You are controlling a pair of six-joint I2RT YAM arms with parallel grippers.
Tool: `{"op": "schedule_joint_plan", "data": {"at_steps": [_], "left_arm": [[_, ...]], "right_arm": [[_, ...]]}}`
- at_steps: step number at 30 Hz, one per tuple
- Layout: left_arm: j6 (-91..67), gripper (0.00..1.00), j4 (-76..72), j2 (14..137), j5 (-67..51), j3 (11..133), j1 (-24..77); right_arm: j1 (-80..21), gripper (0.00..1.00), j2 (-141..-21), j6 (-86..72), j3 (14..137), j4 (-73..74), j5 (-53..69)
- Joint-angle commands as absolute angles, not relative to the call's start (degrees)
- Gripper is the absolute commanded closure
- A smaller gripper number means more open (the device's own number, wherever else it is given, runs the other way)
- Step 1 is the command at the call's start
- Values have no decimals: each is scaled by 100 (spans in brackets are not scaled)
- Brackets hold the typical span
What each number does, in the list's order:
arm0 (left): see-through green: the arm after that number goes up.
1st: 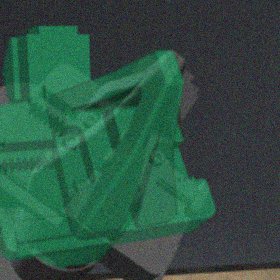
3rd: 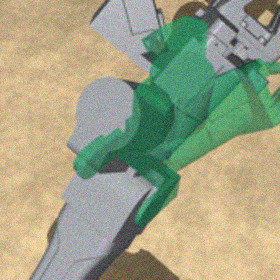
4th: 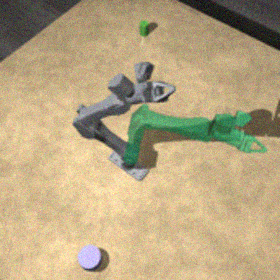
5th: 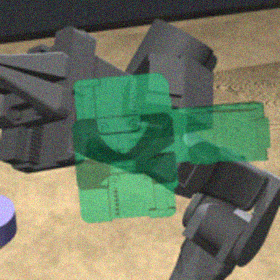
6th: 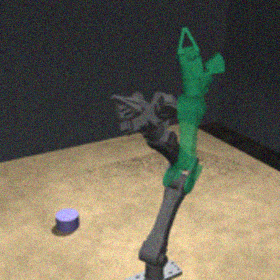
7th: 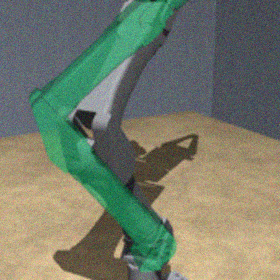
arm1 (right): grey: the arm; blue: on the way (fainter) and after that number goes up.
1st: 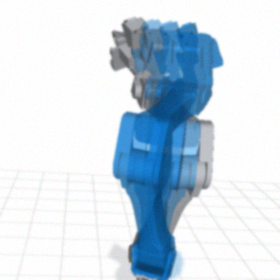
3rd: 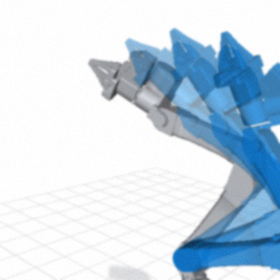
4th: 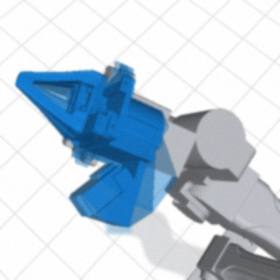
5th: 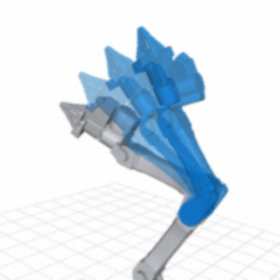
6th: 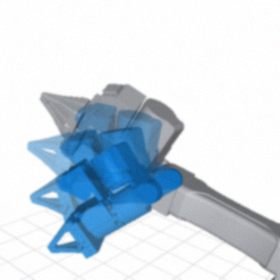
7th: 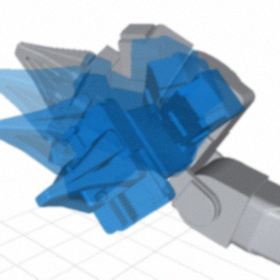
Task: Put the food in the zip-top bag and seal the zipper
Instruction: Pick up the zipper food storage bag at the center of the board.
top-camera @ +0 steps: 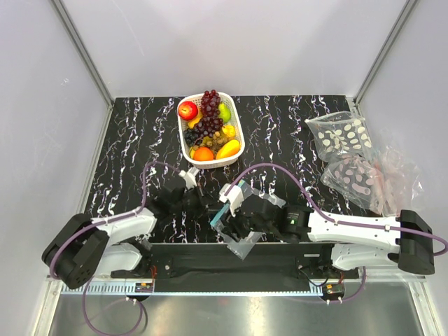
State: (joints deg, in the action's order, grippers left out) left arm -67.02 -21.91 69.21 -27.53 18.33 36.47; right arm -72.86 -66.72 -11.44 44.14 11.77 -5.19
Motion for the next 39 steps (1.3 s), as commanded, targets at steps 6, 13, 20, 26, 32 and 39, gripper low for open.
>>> {"op": "schedule_joint_plan", "data": {"at_steps": [6,13,20,26,32,39], "left_arm": [[-4624,100,-616,5898,-1601,3014,3841],[-3702,100,209,5397,-679,3462,4332],[-3349,100,878,5221,156,3884,4904],[-3112,100,1169,5212,887,4052,5352],[-3024,100,1116,5247,1265,4061,5660],[-2901,100,1020,5238,1520,4060,5941]], "right_arm": [[-7330,37,-6486,-2773,5834,2895,-2650],[-7330,33,-6706,-4192,7039,4007,-3664],[-7313,35,-6864,-5028,7155,4325,-4447],[-6760,3,-7206,-5343,7101,4122,-4159],[-6039,19,-7356,-5378,6733,3349,-3129],[-5915,35,-7629,-5528,6733,3033,-2953]]}}
